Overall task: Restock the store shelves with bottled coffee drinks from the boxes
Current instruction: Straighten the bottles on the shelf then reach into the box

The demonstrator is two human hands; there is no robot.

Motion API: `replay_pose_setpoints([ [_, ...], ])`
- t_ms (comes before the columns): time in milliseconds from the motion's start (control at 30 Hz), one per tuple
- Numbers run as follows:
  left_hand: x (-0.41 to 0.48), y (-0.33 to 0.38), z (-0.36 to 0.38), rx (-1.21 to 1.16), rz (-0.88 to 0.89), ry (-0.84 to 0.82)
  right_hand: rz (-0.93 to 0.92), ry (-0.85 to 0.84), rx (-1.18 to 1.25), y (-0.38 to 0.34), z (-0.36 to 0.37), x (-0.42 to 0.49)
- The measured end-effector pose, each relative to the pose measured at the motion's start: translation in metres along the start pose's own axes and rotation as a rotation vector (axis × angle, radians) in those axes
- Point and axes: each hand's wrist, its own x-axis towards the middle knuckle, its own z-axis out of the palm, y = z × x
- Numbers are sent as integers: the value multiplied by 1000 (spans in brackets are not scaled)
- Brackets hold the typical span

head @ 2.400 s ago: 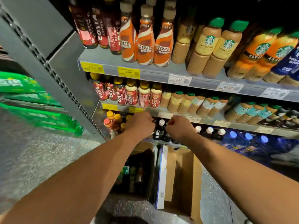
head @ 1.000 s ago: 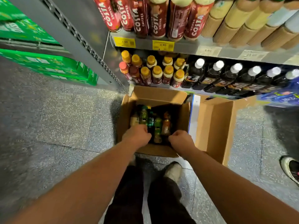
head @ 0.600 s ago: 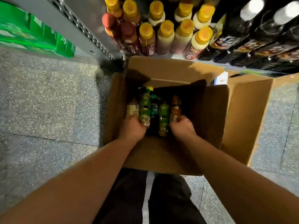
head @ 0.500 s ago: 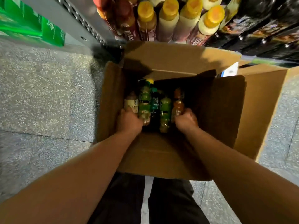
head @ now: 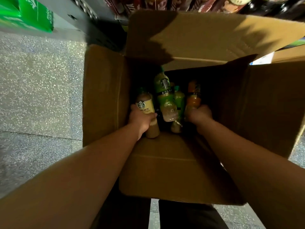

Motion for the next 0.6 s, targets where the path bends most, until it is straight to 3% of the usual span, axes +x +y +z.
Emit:
replay_pose_setpoints([
  [133, -20, 11, -11, -29, 64, -53, 49, -29, 204, -5, -14, -24],
  [367, -82, 61, -33, -46, 151, -144, 53, -284, 351, -13, -41, -103],
  [600, -151, 110, -56, -86, 224, -258, 50, -298, 513, -25, -76, -173],
])
